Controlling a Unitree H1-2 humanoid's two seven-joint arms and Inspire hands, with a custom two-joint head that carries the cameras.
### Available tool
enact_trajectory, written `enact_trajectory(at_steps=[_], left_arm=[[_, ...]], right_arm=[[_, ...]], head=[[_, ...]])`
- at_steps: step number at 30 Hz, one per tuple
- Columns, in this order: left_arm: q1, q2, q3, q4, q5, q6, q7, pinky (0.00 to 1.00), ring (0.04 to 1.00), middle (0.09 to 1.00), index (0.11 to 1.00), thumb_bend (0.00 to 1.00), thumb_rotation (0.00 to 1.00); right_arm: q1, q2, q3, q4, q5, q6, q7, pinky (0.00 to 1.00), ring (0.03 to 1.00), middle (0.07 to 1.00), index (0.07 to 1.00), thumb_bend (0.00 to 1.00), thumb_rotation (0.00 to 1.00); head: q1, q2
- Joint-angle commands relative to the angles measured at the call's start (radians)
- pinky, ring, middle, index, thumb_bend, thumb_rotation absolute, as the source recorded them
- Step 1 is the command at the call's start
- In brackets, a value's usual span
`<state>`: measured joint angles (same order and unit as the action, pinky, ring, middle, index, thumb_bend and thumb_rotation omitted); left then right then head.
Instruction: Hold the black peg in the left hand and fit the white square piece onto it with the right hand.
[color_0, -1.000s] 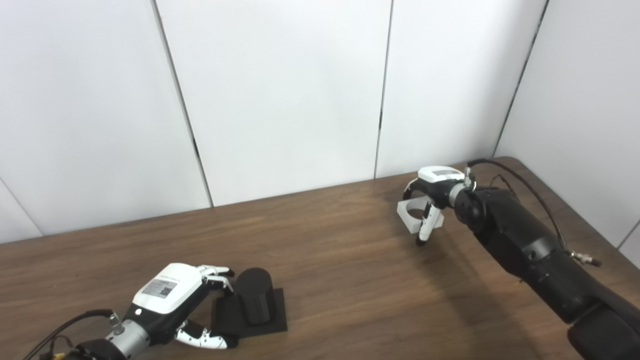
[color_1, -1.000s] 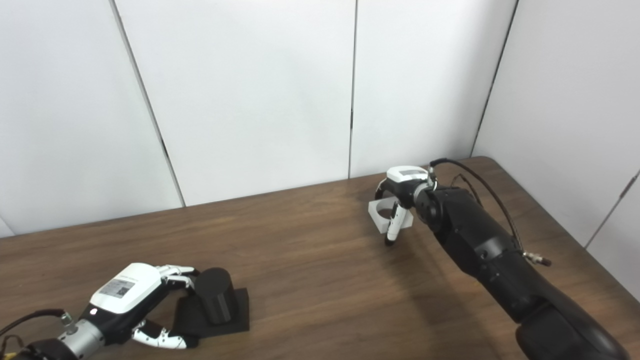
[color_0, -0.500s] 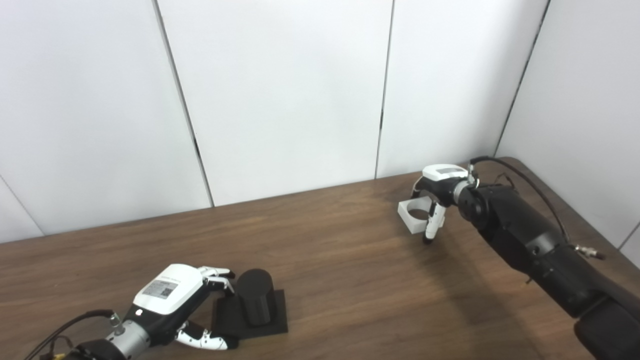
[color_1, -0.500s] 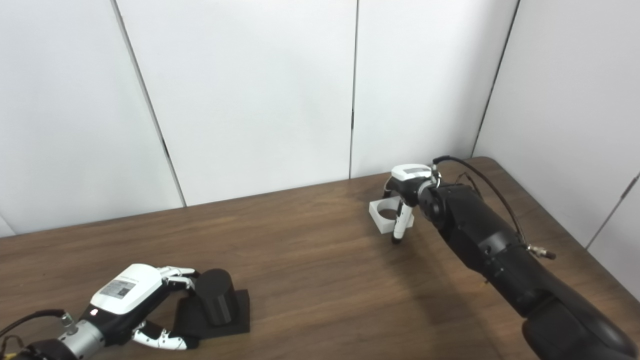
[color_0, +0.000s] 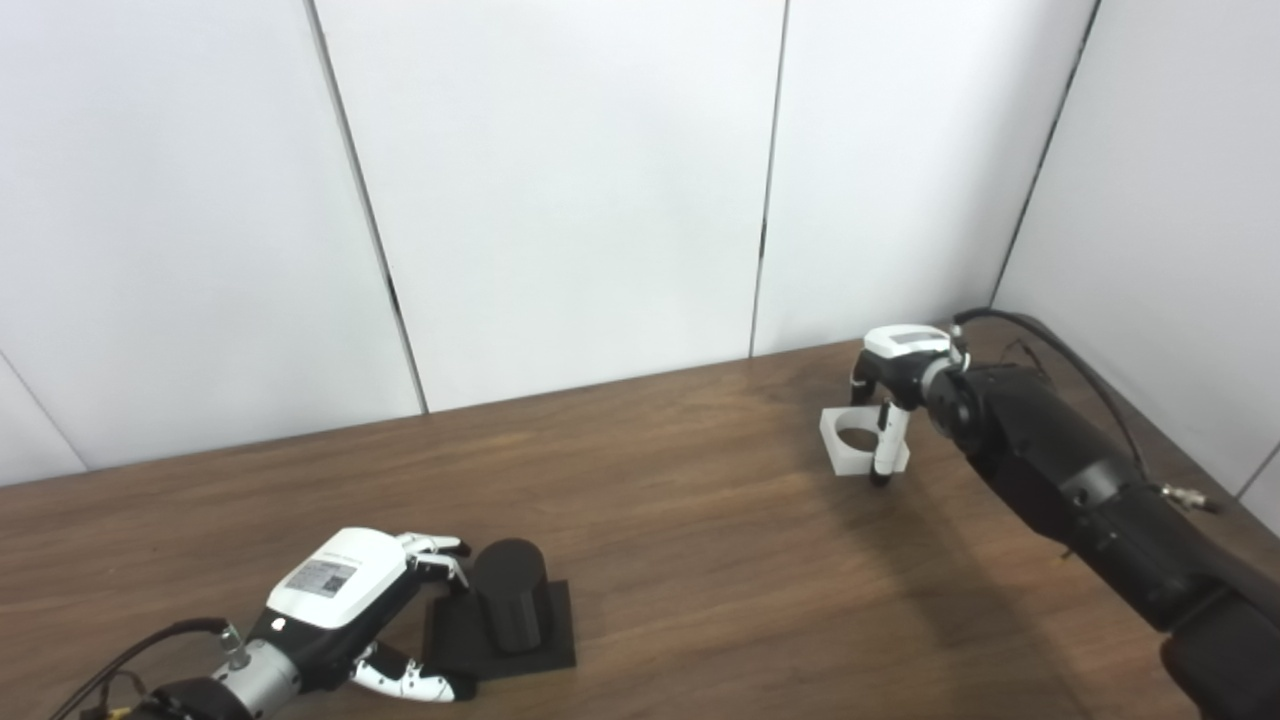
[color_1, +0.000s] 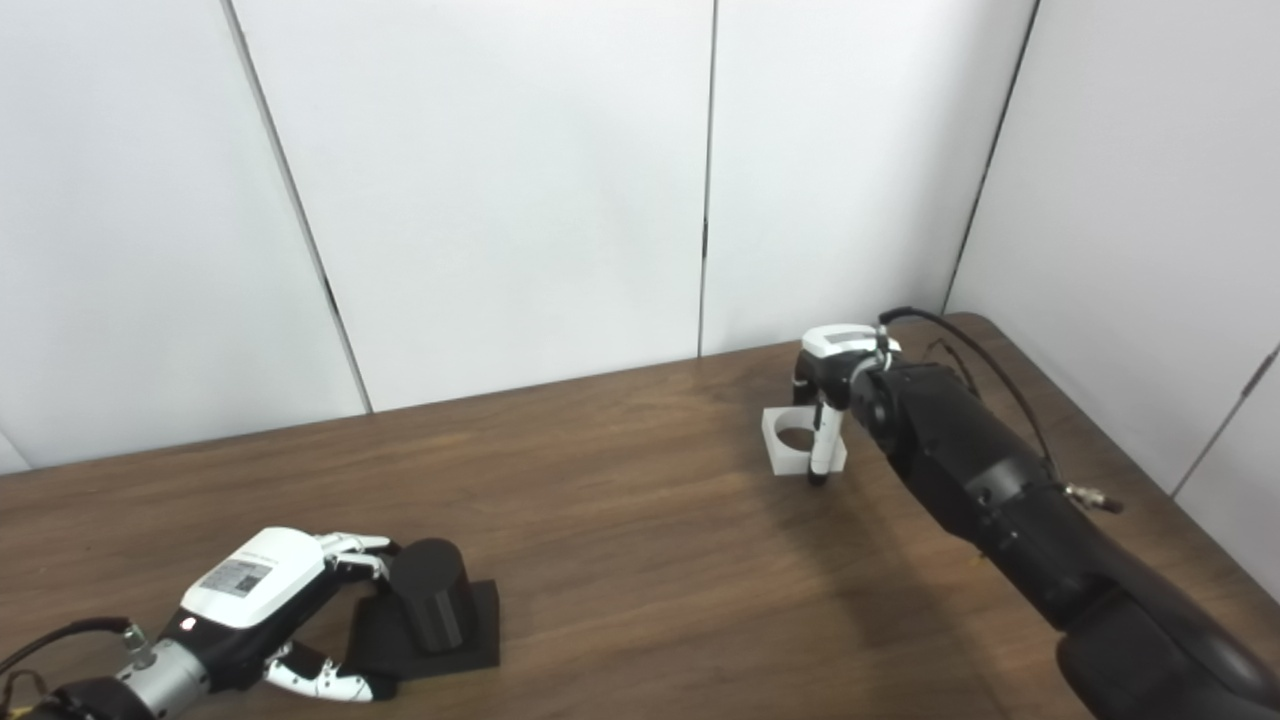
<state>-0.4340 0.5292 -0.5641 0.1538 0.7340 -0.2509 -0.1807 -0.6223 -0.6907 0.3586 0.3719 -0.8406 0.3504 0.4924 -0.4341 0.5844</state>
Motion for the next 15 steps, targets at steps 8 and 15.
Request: enact_trajectory(at_steps=[8,15], left_arm=[[0.061,0.025,-0.044,-0.002,0.041,0.007,-0.113,0.78,0.845,0.861,0.489,0.52,0.07],[0.059,0.001,-0.044,0.008,0.047,0.019,-0.111,0.77,0.848,0.863,0.489,0.52,0.07]], right_arm=[[0.034,-0.042,-0.066,-0.045,0.07,-0.133,-0.135,0.75,0.802,0.751,0.48,0.52,0.13],[0.057,-0.048,-0.097,-0.167,0.098,-0.153,-0.136,0.79,0.837,0.766,0.478,0.52,0.13]], head=[[0.066,0.024],[0.167,0.049]])
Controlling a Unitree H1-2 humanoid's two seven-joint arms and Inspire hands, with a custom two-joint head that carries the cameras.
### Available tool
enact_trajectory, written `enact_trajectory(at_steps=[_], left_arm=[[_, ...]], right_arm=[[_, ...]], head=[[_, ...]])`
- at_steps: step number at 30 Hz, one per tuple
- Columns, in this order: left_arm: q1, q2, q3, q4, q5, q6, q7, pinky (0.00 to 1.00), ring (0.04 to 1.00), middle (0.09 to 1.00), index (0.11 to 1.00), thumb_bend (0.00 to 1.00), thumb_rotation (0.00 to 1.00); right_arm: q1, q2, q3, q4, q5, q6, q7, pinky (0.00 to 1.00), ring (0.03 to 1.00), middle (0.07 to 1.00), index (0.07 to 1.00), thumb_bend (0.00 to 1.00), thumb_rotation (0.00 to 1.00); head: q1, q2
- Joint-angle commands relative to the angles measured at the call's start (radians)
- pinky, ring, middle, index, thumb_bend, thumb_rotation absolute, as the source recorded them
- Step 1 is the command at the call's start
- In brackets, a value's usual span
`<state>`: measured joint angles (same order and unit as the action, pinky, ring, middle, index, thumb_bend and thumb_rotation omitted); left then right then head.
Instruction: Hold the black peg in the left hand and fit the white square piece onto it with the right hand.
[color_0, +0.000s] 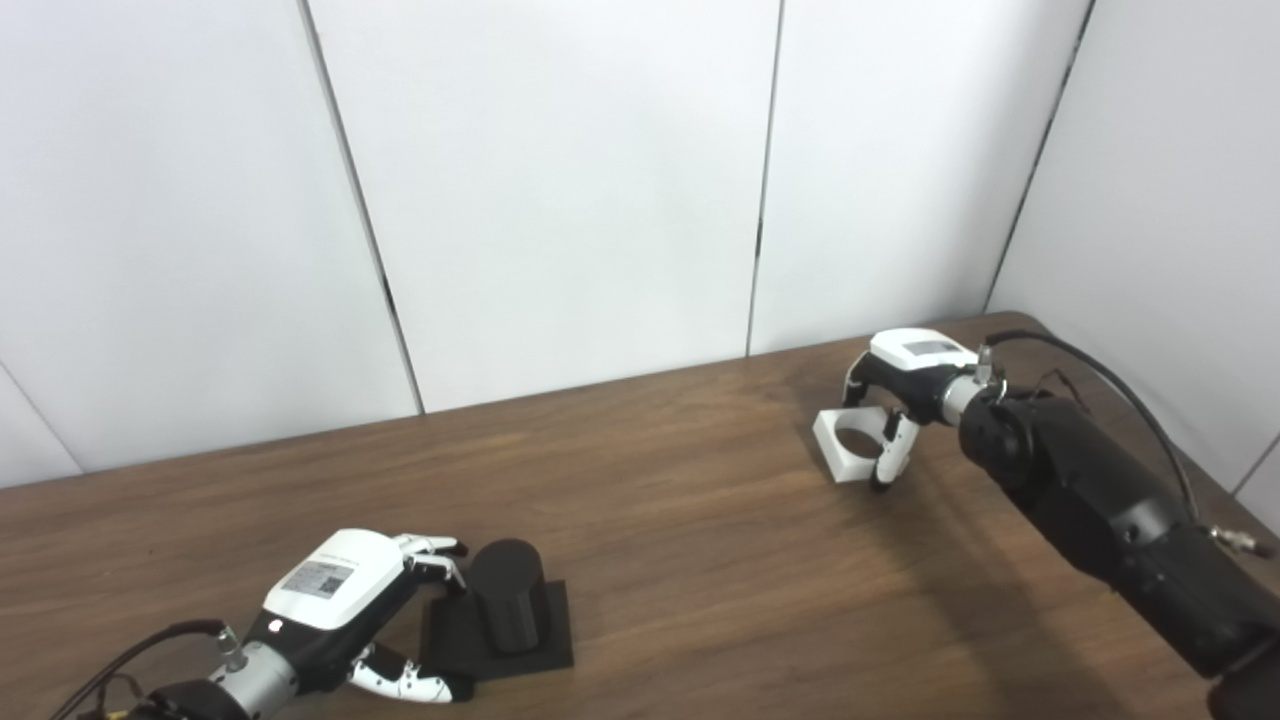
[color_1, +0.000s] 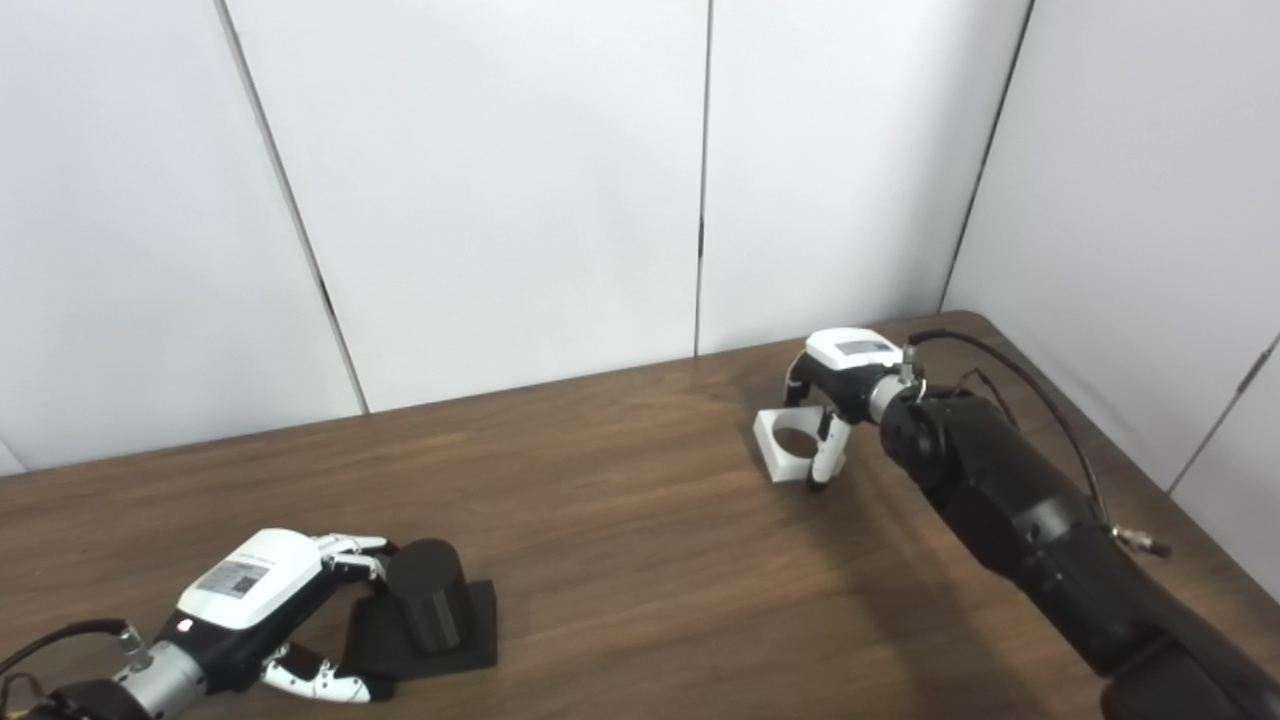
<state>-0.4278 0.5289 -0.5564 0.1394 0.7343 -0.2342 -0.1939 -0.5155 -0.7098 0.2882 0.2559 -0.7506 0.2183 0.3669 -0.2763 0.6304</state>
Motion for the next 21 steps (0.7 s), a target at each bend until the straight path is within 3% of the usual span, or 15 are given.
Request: enact_trajectory(at_steps=[1,10,21], left_arm=[[0.053,-0.001,-0.053,0.02,0.049,0.008,-0.103,0.77,0.854,0.867,0.49,0.52,0.07],[0.041,-0.023,-0.06,0.033,0.052,0.019,-0.102,0.77,0.86,0.868,0.489,0.52,0.07],[0.03,-0.059,-0.07,0.047,0.079,0.036,-0.088,0.76,0.853,0.867,0.488,0.52,0.07]], right_arm=[[-0.048,-0.029,-0.03,-0.066,0.012,-0.021,-0.006,0.8,0.846,0.772,0.479,0.52,0.13],[-0.062,-0.023,-0.031,-0.243,0.039,-0.064,0.051,0.83,0.853,0.766,0.481,0.52,0.13],[-0.094,0.009,-0.018,-0.426,0.062,-0.115,0.151,0.74,0.823,0.76,0.48,0.52,0.13]], head=[[0.021,0.005],[0.112,0.025],[0.22,0.043]])
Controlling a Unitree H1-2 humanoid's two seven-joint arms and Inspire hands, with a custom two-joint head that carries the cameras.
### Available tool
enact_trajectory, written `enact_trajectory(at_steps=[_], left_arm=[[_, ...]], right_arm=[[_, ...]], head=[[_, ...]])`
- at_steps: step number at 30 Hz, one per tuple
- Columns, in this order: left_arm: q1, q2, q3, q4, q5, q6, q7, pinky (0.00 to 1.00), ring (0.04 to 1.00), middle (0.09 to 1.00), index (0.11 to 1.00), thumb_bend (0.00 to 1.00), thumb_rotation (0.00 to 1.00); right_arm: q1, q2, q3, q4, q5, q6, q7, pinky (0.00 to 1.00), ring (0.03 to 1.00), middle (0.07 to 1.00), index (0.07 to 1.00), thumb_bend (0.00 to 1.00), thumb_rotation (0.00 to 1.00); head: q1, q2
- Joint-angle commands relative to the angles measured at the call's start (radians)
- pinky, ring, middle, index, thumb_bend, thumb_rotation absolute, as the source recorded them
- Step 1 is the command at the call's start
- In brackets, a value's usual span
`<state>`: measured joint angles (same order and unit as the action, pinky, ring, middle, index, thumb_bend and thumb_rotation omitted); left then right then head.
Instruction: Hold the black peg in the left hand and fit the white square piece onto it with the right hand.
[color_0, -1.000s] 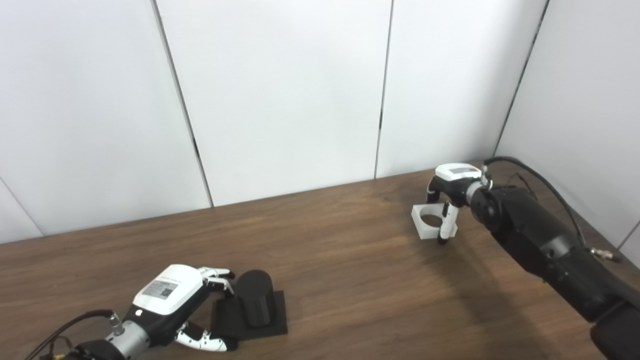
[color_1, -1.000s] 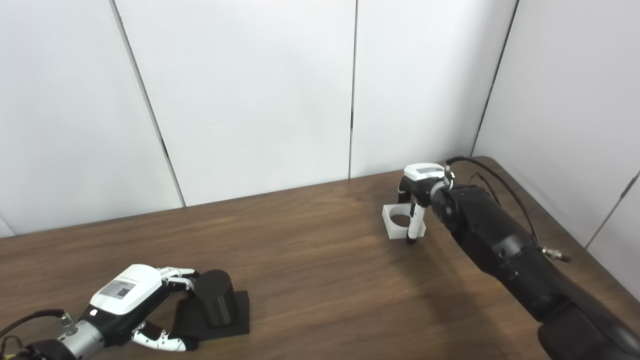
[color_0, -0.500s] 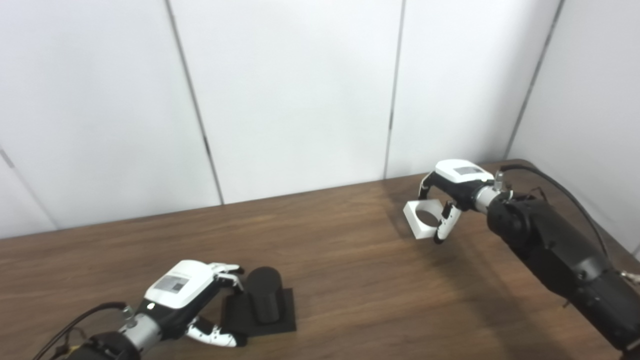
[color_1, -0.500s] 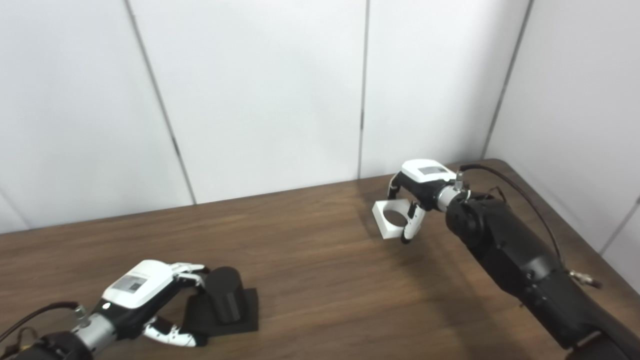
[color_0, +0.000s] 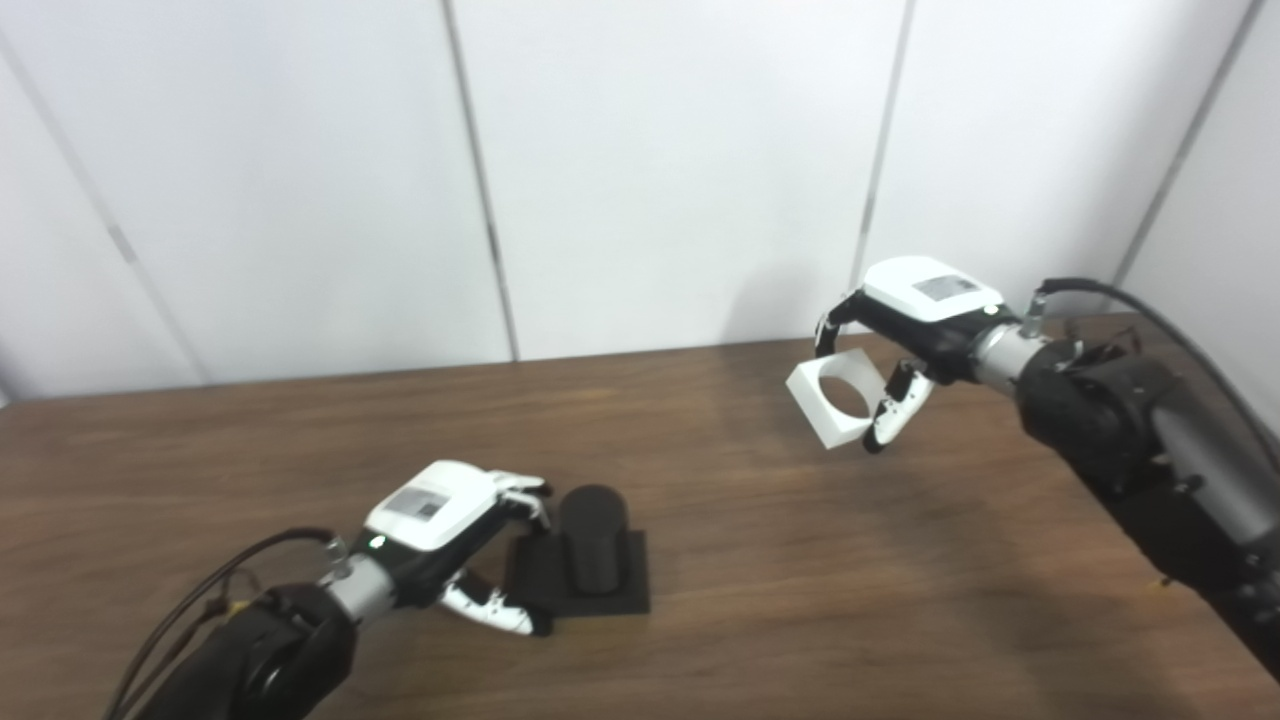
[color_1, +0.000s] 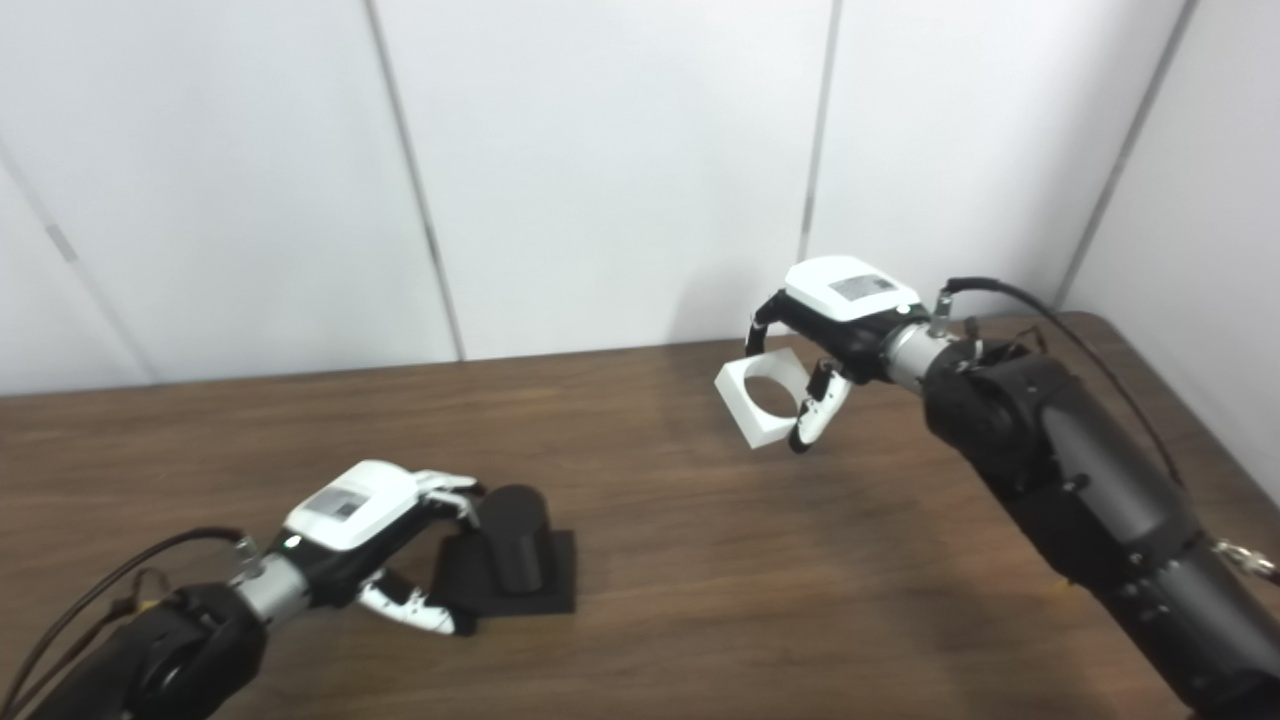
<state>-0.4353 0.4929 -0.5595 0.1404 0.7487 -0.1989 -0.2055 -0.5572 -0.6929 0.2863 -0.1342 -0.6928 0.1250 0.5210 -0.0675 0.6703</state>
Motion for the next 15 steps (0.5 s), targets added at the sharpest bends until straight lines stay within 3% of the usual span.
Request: enact_trajectory(at_steps=[1,15], left_arm=[[0.037,-0.025,-0.068,0.045,0.064,0.003,-0.081,0.77,0.855,0.869,0.488,0.52,0.07],[0.021,-0.046,-0.082,0.04,0.065,0.041,-0.115,0.78,0.874,0.879,0.488,0.52,0.08]], right_arm=[[-0.055,-0.004,-0.015,-0.047,0.008,-0.022,0.009,0.74,0.825,0.762,0.48,0.52,0.13],[-0.102,0.083,0.008,-0.158,0.028,-0.042,0.108,0.72,0.819,0.758,0.479,0.52,0.13]], head=[[0.021,0.006],[0.082,0.02]])
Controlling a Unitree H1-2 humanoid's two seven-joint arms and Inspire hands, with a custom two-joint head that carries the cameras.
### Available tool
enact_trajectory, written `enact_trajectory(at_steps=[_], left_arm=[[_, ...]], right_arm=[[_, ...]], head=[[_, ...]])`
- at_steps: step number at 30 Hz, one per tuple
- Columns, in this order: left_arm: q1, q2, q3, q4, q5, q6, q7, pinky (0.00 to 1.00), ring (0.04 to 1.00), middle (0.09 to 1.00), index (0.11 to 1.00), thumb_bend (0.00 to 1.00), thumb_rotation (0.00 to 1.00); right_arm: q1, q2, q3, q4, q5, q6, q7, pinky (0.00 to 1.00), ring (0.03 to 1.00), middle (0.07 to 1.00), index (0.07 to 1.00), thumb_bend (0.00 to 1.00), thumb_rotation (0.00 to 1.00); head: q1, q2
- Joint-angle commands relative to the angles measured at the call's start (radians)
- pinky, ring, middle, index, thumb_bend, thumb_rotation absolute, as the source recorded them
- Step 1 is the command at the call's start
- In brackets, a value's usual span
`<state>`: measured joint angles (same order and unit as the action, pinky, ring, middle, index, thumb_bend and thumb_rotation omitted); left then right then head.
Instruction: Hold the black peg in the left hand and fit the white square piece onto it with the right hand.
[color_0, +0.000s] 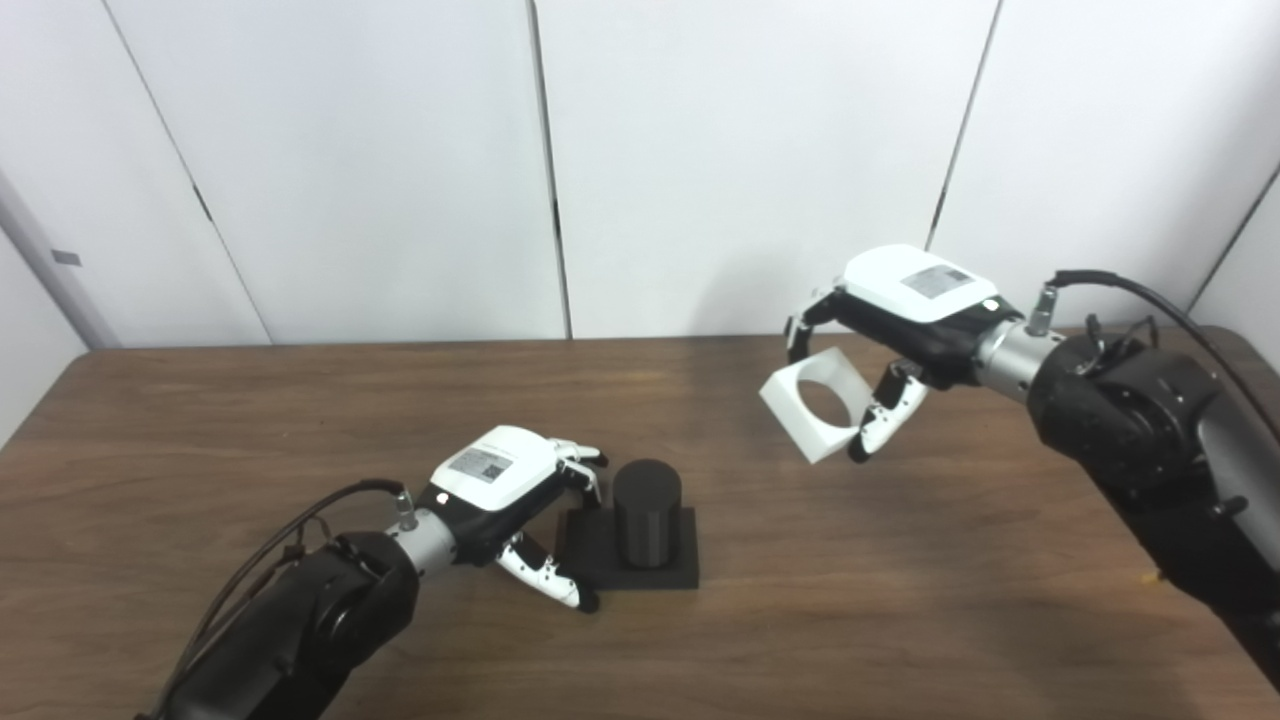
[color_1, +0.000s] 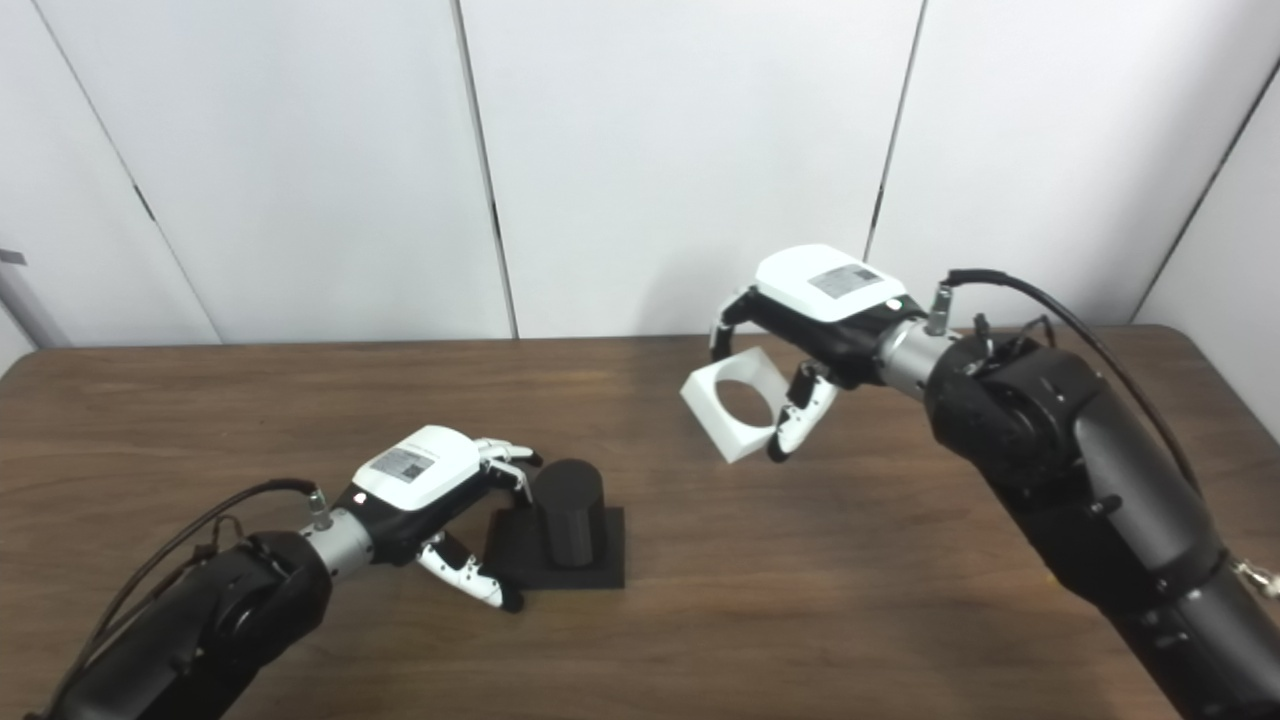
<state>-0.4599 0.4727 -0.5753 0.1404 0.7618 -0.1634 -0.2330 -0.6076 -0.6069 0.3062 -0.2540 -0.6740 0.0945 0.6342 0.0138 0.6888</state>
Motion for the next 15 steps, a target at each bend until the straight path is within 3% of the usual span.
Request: enact_trajectory(at_steps=[1,15], left_arm=[[0.046,-0.028,-0.066,0.04,0.053,0.009,-0.088,0.78,0.876,0.879,0.488,0.52,0.08],[0.043,-0.037,-0.072,0.04,0.06,0.019,-0.084,0.78,0.882,0.874,0.488,0.52,0.08]], right_arm=[[-0.055,0.008,-0.01,-0.043,0.013,-0.015,-0.001,0.72,0.817,0.758,0.479,0.52,0.13],[-0.086,0.125,0.025,-0.037,0.01,-0.037,0.016,0.72,0.811,0.754,0.478,0.52,0.13]], head=[[0.001,0.001],[0.012,0.004]])
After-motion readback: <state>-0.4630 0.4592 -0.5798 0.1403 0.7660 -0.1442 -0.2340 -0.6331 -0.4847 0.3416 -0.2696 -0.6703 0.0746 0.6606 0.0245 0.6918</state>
